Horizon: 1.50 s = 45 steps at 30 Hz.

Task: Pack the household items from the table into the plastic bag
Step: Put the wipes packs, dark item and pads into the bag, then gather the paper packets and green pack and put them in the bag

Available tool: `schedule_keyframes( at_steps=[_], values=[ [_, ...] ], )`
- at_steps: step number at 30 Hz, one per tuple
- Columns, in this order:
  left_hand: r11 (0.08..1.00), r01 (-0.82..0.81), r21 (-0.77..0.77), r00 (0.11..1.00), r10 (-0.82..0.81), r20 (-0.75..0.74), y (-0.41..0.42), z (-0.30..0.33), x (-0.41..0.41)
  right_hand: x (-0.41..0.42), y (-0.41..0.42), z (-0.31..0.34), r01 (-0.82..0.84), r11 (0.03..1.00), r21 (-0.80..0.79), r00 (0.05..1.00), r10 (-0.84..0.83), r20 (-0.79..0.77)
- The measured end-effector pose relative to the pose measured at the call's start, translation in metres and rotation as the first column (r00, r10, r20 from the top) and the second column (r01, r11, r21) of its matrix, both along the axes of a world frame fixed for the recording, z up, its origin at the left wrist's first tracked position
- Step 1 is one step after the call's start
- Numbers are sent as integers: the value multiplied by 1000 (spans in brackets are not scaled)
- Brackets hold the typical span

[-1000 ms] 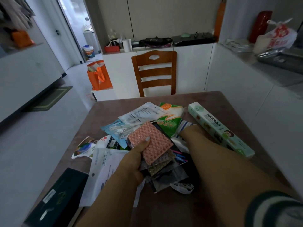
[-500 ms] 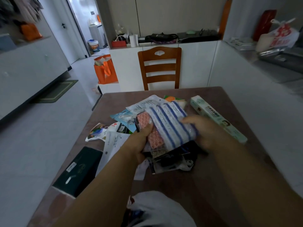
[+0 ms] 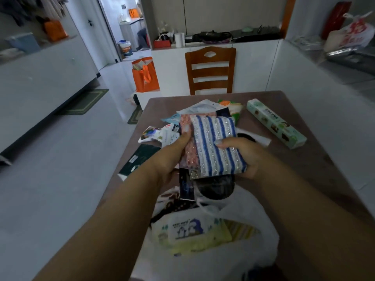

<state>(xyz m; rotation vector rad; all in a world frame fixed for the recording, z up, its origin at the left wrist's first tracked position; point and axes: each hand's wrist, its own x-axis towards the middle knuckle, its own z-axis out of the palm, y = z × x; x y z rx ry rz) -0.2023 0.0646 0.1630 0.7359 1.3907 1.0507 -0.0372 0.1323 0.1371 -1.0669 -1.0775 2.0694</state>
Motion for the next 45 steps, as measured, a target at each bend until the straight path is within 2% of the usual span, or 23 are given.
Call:
schedule_keyframes(
  at_steps=[1,3,4,5,6,7,8,9,11,13,14,16,18,20,22,24,27,32,34,36,39,41,45],
  values=[
    [999,-41,-18,999,41,-32,-13,1,-6,0,-8,-1,28,1000,8,1000,-28,3],
    [994,-98,-59,930,70,-361,-37,-4,-24,-3,-22,-5,90,995,40,996,-90,-2],
    [991,-79,-112,794,-5,-607,-47,-6,-33,-7,-32,-8,107,993,48,994,-108,25],
    [982,-12,-190,536,-154,-830,-60,-12,-45,-12,-41,-14,115,993,41,992,-117,55],
    [954,-8,-301,265,-288,-920,-73,-20,-57,-18,-52,-19,115,993,15,990,-116,75],
    [925,-86,-369,111,-360,-926,-87,-28,-67,-24,-65,-26,106,994,-7,991,-105,85],
    [912,-166,-375,130,-356,-925,-101,-35,-76,-29,-78,-33,91,996,-11,990,-89,105],
    [897,-198,-395,205,-356,-912,-114,-38,-80,-33,-87,-40,76,997,5,987,-76,144],
    [849,-155,-505,425,-405,-810,-132,-43,-88,-36,-103,-47,35,998,44,972,-44,229],
    [833,-76,-548,560,-419,-715,-142,-44,-93,-38,-114,-49,-98,994,48,951,79,299],
    [872,-68,-485,620,-344,-705,-145,-43,-94,-39,-120,-49,-188,982,34,925,165,343],
    [970,-148,-191,792,1,-610,-147,-40,-95,-43,-135,-49,-343,939,-8,839,310,448],
    [938,-338,72,885,343,-316,-149,-28,-92,-46,-149,-51,-440,896,-62,752,405,520],
    [882,-433,187,891,450,-60,-151,-9,-89,-52,-162,-50,-504,854,-129,679,484,552],
    [875,-409,257,909,416,29,-152,9,-84,-62,-167,-49,-570,812,-124,569,499,653],
    [900,-335,279,939,345,14,-155,21,-78,-72,-165,-43,-609,793,-23,481,391,785],
    [916,-290,276,952,307,-17,-161,24,-77,-60,-141,-34,-435,886,160,523,104,846],
    [901,-380,211,894,416,-167,-162,12,-91,-4,-117,-18,-478,862,168,151,-108,983],
    [915,-357,189,898,392,-201,-160,12,-91,-7,-123,-7,-482,845,234,211,-148,966],
    [938,-291,189,901,335,-274,-156,21,-88,-20,-135,11,-457,840,291,397,-100,913],
    [969,-191,160,819,247,-519,-139,48,-85,-39,-135,33,-458,814,357,564,-45,825],
    [983,-146,116,800,186,-570,-116,66,-87,-52,-119,44,-455,808,374,582,-49,812],
    [995,-95,-18,856,73,-512,-62,70,-93,-76,-59,45,-496,806,322,502,-36,864]
  ],
)
